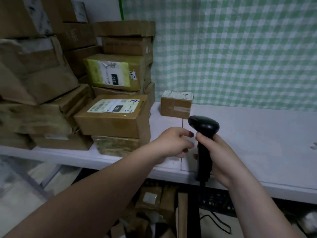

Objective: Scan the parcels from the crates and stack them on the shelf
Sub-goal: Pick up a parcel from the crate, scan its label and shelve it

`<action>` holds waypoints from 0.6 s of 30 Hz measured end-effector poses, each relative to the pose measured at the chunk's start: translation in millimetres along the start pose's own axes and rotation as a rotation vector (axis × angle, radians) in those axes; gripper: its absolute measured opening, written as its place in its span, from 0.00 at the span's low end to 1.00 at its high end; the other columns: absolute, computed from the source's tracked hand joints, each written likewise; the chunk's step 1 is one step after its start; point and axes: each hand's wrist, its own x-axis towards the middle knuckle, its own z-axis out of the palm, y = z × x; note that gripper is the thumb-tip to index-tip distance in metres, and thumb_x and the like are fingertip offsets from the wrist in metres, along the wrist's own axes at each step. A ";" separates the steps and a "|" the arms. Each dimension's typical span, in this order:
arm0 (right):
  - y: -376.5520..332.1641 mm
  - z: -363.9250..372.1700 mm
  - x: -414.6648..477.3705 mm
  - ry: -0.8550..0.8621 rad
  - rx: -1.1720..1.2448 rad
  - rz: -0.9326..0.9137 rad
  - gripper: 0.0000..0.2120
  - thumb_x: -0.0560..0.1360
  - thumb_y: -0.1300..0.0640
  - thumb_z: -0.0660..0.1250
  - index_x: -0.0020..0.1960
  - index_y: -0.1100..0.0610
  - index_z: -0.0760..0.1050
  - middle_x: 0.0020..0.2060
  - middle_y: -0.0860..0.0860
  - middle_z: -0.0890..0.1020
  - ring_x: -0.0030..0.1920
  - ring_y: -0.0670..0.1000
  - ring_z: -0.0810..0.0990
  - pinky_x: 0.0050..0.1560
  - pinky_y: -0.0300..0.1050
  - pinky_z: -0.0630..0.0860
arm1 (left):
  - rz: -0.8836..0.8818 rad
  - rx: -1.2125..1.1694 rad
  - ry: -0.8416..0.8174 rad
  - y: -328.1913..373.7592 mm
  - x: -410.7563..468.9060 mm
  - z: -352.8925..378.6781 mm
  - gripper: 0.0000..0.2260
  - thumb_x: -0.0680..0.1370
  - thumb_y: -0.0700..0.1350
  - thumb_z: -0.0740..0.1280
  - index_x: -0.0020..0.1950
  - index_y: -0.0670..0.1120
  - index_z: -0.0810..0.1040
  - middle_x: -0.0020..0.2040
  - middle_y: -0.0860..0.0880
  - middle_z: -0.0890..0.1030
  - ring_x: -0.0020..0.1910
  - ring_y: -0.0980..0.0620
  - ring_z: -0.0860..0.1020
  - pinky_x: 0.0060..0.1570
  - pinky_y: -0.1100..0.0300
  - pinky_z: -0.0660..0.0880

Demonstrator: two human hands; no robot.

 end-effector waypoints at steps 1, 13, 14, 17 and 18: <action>2.5 8.3 -10.1 -0.034 0.049 0.018 0.12 0.79 0.54 0.64 0.62 0.53 0.73 0.48 0.53 0.83 0.47 0.54 0.84 0.46 0.47 0.79 | -0.015 -0.066 -0.055 -3.8 -16.6 -0.7 0.17 0.77 0.36 0.66 0.65 0.44 0.75 0.43 0.46 0.80 0.44 0.49 0.79 0.48 0.53 0.78; 64.4 82.6 -99.6 -0.448 0.006 0.291 0.16 0.80 0.51 0.60 0.66 0.52 0.74 0.59 0.51 0.82 0.60 0.50 0.79 0.65 0.54 0.73 | -0.074 -0.114 -0.091 -76.3 -160.3 -54.6 0.12 0.75 0.32 0.64 0.56 0.44 0.77 0.47 0.43 0.81 0.46 0.49 0.80 0.48 0.59 0.77; 70.5 84.2 -101.6 -0.460 -0.060 0.313 0.14 0.80 0.51 0.60 0.64 0.52 0.75 0.58 0.51 0.82 0.59 0.50 0.80 0.63 0.52 0.75 | -0.126 -0.099 -0.055 -84.7 -169.9 -62.7 0.11 0.75 0.31 0.65 0.53 0.45 0.76 0.43 0.45 0.79 0.44 0.49 0.79 0.46 0.57 0.76; 93.3 91.6 -101.3 -0.383 -0.356 0.349 0.07 0.80 0.53 0.62 0.56 0.52 0.76 0.53 0.50 0.81 0.51 0.45 0.79 0.55 0.45 0.77 | -0.259 -0.052 0.001 -109.5 -190.8 -91.3 0.12 0.75 0.31 0.65 0.56 0.43 0.74 0.39 0.44 0.77 0.35 0.49 0.78 0.37 0.56 0.77; 104.6 95.6 -99.1 -0.356 -0.475 0.350 0.06 0.79 0.54 0.63 0.54 0.52 0.77 0.51 0.50 0.80 0.49 0.45 0.78 0.54 0.45 0.77 | -0.282 -0.019 0.003 -115.8 -194.9 -101.0 0.12 0.75 0.31 0.64 0.56 0.42 0.73 0.36 0.44 0.77 0.32 0.49 0.77 0.34 0.57 0.76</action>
